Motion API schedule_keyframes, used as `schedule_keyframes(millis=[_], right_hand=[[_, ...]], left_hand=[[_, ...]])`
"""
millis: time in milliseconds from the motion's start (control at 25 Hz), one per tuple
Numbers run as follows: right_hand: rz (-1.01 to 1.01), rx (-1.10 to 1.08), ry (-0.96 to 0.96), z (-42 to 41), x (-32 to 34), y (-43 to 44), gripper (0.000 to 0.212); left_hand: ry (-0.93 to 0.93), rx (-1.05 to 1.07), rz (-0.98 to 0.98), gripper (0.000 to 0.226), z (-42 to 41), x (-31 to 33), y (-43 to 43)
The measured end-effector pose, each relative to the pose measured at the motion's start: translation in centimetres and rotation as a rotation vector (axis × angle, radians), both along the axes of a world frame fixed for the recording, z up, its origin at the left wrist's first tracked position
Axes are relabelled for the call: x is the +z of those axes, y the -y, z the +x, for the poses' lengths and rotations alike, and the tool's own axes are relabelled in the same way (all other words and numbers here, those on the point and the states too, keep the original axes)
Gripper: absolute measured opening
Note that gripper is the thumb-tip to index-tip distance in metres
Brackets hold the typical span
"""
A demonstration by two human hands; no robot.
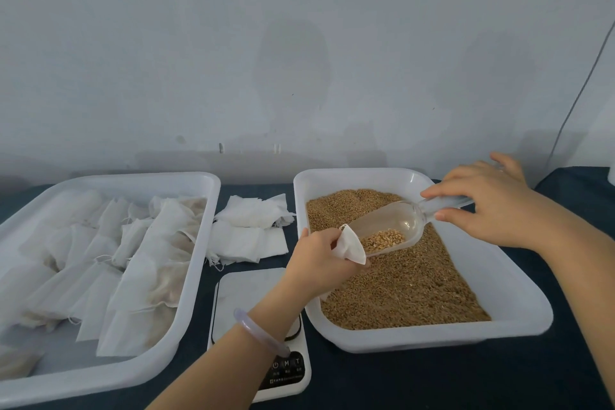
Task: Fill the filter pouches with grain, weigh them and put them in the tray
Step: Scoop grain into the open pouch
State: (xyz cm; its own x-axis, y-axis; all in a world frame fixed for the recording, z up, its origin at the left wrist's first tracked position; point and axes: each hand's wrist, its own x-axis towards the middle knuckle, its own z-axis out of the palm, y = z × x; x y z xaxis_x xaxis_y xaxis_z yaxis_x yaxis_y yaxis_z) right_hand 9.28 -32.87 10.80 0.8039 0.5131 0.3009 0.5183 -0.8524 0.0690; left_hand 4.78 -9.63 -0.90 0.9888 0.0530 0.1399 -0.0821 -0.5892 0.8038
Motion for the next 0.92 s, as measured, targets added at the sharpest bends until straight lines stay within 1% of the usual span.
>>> schedule_keyframes(millis=[80, 200, 280, 320, 400, 440, 480, 520, 560, 680, 800, 920], right_hand=[[0.009, 0.013, 0.031, 0.0, 0.1, 0.0, 0.029], [0.021, 0.021, 0.038, 0.1, 0.3, -0.1, 0.029], [0.034, 0.030, 0.039, 0.1, 0.5, -0.1, 0.029], [0.038, 0.038, 0.037, 0.1, 0.5, -0.1, 0.030], [0.043, 0.059, 0.036, 0.0, 0.5, 0.0, 0.031], [0.048, 0.071, 0.041, -0.1, 0.5, 0.1, 0.032], [0.056, 0.082, 0.047, -0.1, 0.5, 0.2, 0.032], [0.066, 0.091, 0.052, -0.2, 0.5, 0.2, 0.032], [0.074, 0.097, 0.055, -0.3, 0.5, 0.2, 0.031], [0.058, 0.084, 0.078, -0.4, 0.6, -0.2, 0.031], [0.049, 0.084, 0.137, -0.7, 1.0, -0.7, 0.031], [0.036, 0.092, 0.181, -1.0, 1.5, -0.8, 0.029]], left_hand=[[0.012, 0.063, 0.018, 0.035, 0.1, 0.1, 0.1], [0.050, 0.131, 0.199, 0.041, 0.1, 0.6, 0.6], [0.072, 0.127, 0.242, 0.039, 0.2, 0.8, 1.0], [0.072, 0.102, 0.229, 0.038, 0.4, 0.8, 1.1], [0.055, 0.026, 0.139, 0.034, 0.6, 0.7, 1.4], [0.027, -0.005, 0.079, 0.039, 0.5, 0.8, 1.5], [0.004, -0.016, 0.026, 0.049, 0.5, 0.9, 1.4], [-0.002, -0.016, 0.014, 0.054, 0.4, 1.0, 1.3], [0.007, -0.007, 0.045, 0.054, 0.4, 0.9, 1.1], [0.034, 0.036, 0.115, 0.045, 0.5, 0.8, 0.7], [0.048, 0.045, 0.177, 0.043, 0.7, 0.5, 0.9], [0.011, 0.039, 0.123, 0.045, 0.9, 0.5, 1.2]])
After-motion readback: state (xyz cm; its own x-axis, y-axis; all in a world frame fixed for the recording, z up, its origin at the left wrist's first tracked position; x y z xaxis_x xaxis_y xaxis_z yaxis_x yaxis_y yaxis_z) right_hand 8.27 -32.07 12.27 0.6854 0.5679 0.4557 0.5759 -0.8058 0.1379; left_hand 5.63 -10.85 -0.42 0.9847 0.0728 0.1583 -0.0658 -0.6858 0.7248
